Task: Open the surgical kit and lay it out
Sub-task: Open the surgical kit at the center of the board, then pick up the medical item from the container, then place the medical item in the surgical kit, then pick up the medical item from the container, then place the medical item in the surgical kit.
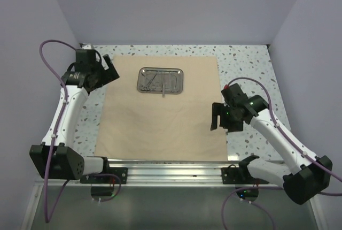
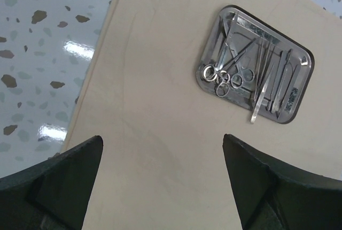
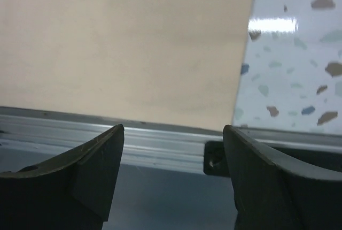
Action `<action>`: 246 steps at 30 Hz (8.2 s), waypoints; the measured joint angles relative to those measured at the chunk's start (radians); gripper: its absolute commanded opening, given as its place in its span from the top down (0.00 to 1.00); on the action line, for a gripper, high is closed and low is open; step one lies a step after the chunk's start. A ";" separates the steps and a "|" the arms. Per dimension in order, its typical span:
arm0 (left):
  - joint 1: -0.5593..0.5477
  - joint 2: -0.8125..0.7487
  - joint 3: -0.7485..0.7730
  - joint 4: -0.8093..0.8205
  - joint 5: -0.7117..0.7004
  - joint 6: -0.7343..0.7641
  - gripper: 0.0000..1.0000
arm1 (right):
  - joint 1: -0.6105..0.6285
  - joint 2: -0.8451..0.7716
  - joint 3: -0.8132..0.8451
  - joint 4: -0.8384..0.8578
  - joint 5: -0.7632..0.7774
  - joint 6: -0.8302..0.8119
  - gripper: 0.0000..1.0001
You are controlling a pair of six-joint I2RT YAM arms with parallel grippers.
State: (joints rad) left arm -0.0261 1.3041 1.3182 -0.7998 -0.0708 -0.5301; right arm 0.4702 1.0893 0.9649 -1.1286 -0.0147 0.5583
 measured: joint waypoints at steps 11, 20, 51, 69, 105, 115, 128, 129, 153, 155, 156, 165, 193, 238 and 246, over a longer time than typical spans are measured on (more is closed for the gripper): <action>-0.173 0.269 0.100 0.042 0.015 -0.001 0.11 | 0.023 0.657 0.721 0.260 -0.067 0.050 0.43; -0.173 0.155 0.042 0.036 0.003 -0.001 0.01 | 0.133 1.211 1.303 0.193 -0.063 0.024 0.41; -0.173 -0.093 -0.110 -0.029 -0.031 -0.009 0.01 | 0.201 1.439 1.441 0.119 0.048 0.006 0.41; -0.173 -0.058 -0.109 -0.038 -0.035 -0.008 0.02 | 0.191 1.502 1.460 0.163 0.129 -0.009 0.95; -0.206 0.131 0.001 0.054 0.047 0.027 0.00 | 0.120 0.433 0.253 0.315 0.127 -0.009 1.00; -0.259 0.444 0.258 0.087 0.067 0.026 0.06 | 0.140 0.087 -0.181 0.332 0.129 0.084 1.00; -0.327 0.664 0.462 0.080 0.023 0.023 0.20 | 0.140 0.064 -0.243 0.315 0.129 0.122 0.05; -0.336 0.681 0.477 0.080 0.013 0.025 0.22 | 0.140 0.048 -0.243 0.305 0.129 0.123 0.04; -0.306 0.982 0.725 0.077 -0.192 0.134 0.50 | 0.140 -0.068 -0.076 0.098 0.210 0.126 0.05; -0.291 1.004 0.734 0.080 -0.191 0.134 0.51 | 0.140 -0.053 -0.068 0.091 0.212 0.126 0.05; -0.288 1.018 0.740 0.080 -0.191 0.134 0.52 | 0.140 -0.047 -0.062 0.089 0.213 0.126 0.05; -0.278 1.114 0.764 0.083 -0.168 0.133 0.56 | 0.140 0.002 -0.032 0.084 0.233 0.124 0.06; -0.273 1.024 0.770 0.095 -0.163 0.132 1.00 | 0.140 0.045 0.074 0.082 0.280 0.106 0.06; -0.848 0.373 -0.004 0.160 -0.148 -0.372 0.40 | 0.117 0.072 0.325 0.091 0.427 0.053 0.02; -0.586 0.546 0.357 0.116 -0.208 -0.212 0.44 | 0.116 -0.047 0.319 0.031 0.471 0.068 0.02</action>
State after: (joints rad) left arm -0.6125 1.8496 1.6752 -0.6838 -0.2787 -0.7418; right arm 0.5861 1.0424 1.2839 -1.0973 0.4564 0.6258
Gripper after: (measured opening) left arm 0.559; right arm 0.985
